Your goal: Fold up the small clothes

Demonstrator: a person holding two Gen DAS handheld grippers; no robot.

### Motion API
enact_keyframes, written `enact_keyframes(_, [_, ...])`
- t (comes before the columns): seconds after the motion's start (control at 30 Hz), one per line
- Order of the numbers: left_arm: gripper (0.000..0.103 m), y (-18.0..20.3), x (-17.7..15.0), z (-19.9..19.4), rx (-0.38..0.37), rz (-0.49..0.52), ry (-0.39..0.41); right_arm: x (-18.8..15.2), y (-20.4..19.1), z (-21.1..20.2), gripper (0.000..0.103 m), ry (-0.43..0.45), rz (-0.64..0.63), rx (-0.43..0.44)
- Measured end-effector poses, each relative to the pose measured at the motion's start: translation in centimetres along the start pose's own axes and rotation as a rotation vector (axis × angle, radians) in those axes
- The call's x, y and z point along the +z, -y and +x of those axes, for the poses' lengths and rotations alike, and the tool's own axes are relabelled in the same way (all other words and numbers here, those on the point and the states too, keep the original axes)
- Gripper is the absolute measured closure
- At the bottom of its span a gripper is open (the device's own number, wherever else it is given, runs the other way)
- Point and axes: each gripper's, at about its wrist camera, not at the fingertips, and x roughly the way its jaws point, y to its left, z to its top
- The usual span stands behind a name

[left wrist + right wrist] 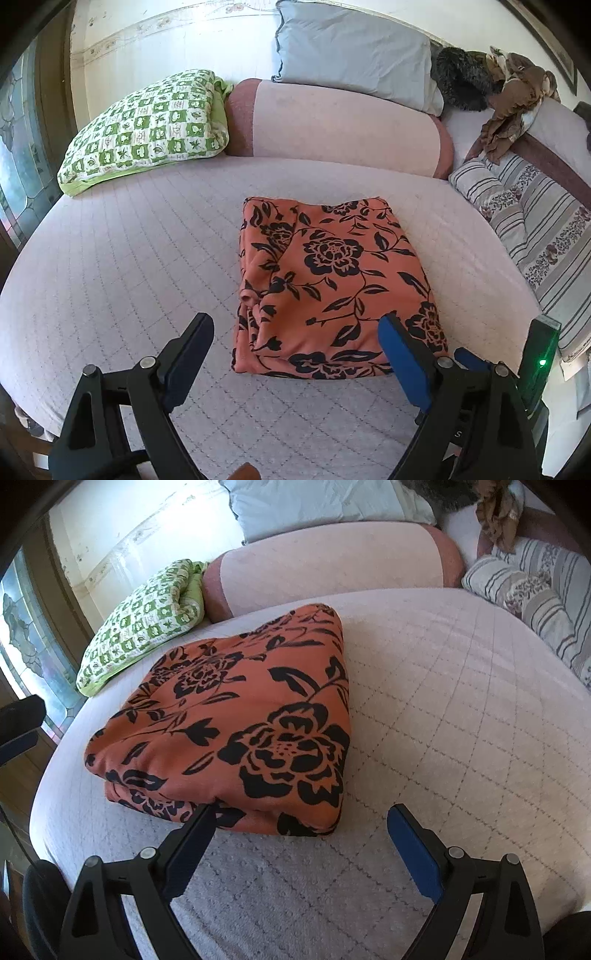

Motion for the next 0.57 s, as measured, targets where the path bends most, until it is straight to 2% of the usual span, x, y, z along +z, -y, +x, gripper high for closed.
enact_keyframes(0.17, [0.012,0.6,0.3,-0.3,0.008,0.027,0.022,1.7,-1.7,-2.6,0.007,0.079,-0.065,0.016])
enact_keyframes(0.23, [0.008,0.6,0.5,-0.3,0.004,0.020,0.023,2.8,-2.4,-3.8,0.007,0.102,-0.081,0.040])
enact_keyframes(0.4, [0.002,0.6,0.7,-0.8,-0.010,0.006,0.058,4.8,-3.6,-5.1,0.007,0.129,-0.106,0.049])
enact_keyframes(0.57, [0.002,0.8,1.0,-1.0,-0.014,0.008,0.065,5.9,-4.7,-5.6,0.007,0.141,-0.140,0.053])
